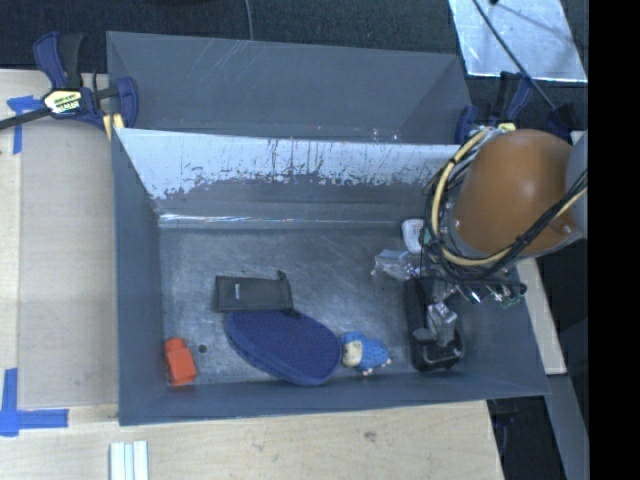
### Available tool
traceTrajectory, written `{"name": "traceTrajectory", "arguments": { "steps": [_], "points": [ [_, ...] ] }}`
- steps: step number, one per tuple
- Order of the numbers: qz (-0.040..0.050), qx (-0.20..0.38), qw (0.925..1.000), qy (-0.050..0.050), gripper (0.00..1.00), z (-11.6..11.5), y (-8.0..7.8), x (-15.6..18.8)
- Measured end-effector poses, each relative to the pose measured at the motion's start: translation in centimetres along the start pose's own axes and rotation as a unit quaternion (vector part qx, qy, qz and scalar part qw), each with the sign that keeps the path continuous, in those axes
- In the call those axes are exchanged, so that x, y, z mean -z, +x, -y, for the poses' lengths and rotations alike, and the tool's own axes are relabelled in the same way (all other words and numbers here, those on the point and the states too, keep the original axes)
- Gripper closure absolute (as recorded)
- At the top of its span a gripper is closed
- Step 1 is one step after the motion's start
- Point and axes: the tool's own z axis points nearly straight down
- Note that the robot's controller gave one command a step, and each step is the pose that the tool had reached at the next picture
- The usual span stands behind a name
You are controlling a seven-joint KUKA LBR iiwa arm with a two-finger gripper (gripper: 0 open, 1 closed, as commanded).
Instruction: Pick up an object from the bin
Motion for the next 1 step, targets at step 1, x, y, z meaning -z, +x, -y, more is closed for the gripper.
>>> {"name": "traceTrajectory", "arguments": {
  "steps": [1],
  "points": [
    [0.0045,0.196,0.9807,-0.001,0.0,7.94,1.28,-1.98]
  ]
}}
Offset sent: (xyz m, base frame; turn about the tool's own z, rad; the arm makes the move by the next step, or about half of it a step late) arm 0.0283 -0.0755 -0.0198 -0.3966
